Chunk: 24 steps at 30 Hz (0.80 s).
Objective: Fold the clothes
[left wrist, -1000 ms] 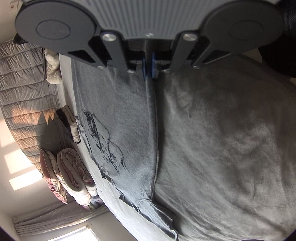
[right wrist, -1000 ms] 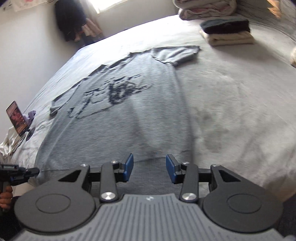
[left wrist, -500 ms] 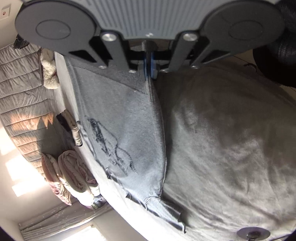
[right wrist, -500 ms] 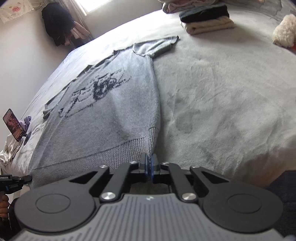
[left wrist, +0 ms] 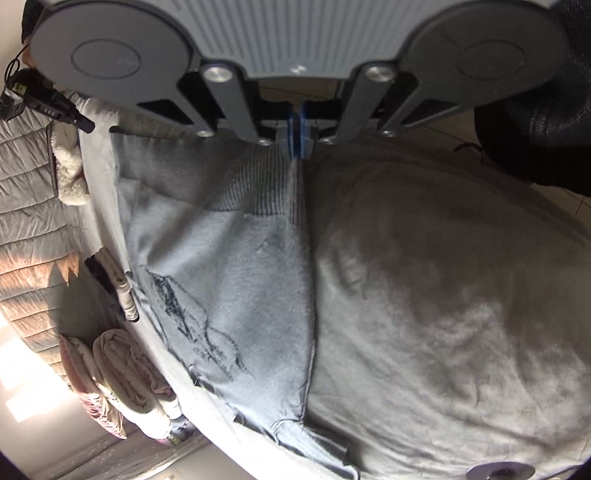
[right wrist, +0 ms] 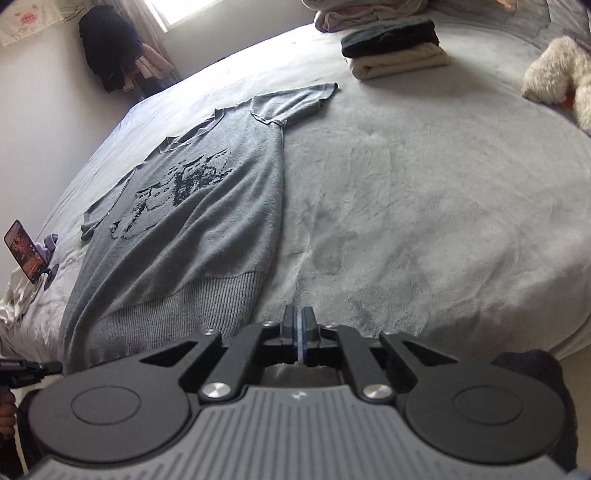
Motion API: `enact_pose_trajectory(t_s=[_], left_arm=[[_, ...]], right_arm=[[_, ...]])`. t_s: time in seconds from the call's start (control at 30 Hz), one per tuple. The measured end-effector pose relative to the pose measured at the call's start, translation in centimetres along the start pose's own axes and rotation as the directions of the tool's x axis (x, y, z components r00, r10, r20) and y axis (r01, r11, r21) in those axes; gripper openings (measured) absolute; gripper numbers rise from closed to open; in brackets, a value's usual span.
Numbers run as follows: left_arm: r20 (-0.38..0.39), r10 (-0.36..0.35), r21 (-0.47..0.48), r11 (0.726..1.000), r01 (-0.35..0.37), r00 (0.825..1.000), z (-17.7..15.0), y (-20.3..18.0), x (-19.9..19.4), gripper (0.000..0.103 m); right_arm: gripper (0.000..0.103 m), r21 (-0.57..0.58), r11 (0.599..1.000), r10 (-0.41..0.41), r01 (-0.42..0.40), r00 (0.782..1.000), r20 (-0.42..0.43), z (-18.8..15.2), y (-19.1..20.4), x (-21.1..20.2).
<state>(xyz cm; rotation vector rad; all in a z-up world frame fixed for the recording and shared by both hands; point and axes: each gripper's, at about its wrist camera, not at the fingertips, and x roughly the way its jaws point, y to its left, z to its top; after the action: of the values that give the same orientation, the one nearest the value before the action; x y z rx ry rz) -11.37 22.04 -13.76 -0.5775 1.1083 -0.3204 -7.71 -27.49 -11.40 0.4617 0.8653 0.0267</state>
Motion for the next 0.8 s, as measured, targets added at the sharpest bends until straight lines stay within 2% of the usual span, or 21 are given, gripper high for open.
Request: enact_pose_trajectory(t_s=[0.07,0.1,0.17,0.23,0.3,0.4,0.57,0.63,0.67,0.7,0.8], left_arm=[[-0.009,0.018,0.003,1.0,-0.018,1.0,-0.1,0.3,0.3,0.003],[-0.009,0.008,-0.002,1.0,-0.008,1.0,-0.2,0.5,0.3,0.003],[-0.004,-0.012,-0.017,1.0,0.012,1.0,-0.1,0.9,0.2,0.005],[0.006,-0.034,-0.031,0.999,0.034,0.999,0.0,1.1,0.1,0.014],[0.019,-0.053,-0.043,0.998,0.054,0.998,0.1,1.2,-0.1,0.029],[0.04,-0.055,-0.059,0.997,0.057,0.998,0.1,1.3,-0.2,0.031],[0.043,-0.038,-0.065,0.997,0.04,0.998,0.1,1.3,0.4,0.033],[0.03,-0.042,-0.055,0.998,0.043,0.999,0.1,1.0,1.0,0.03],[0.024,-0.049,-0.049,0.998,0.05,0.999,0.1,0.7,1.3,0.019],[0.023,-0.064,-0.044,0.997,0.065,0.998,0.1,0.5,1.4,0.005],[0.044,-0.085,-0.025,0.996,0.086,0.995,0.0,-0.5,0.6,0.004]], right_arm=[[0.014,0.034,0.999,0.035,-0.035,0.999,-0.005,0.1,-0.3,0.2],[0.027,0.049,0.997,0.053,-0.052,0.999,-0.009,0.1,-0.4,0.4],[0.046,0.073,0.994,0.081,-0.08,0.997,-0.016,0.1,-0.3,0.8],[0.046,0.082,0.992,0.1,-0.098,0.995,-0.026,0.0,0.0,1.4],[0.046,0.094,0.988,0.129,-0.125,0.991,-0.039,0.0,0.2,2.1],[0.046,0.102,0.985,0.149,-0.142,0.987,-0.065,-0.1,0.8,3.3],[0.043,0.102,0.983,0.163,-0.154,0.983,-0.088,-0.5,1.8,5.2],[0.031,0.077,0.984,0.164,-0.158,0.983,-0.078,-0.7,2.3,5.6],[0.012,0.063,0.986,0.158,-0.153,0.985,-0.075,-0.7,2.5,5.6],[0.008,0.049,0.988,0.152,-0.149,0.986,-0.073,-0.8,2.6,5.6],[0.007,0.009,0.991,0.132,-0.132,0.99,-0.054,-0.8,3.1,5.0]])
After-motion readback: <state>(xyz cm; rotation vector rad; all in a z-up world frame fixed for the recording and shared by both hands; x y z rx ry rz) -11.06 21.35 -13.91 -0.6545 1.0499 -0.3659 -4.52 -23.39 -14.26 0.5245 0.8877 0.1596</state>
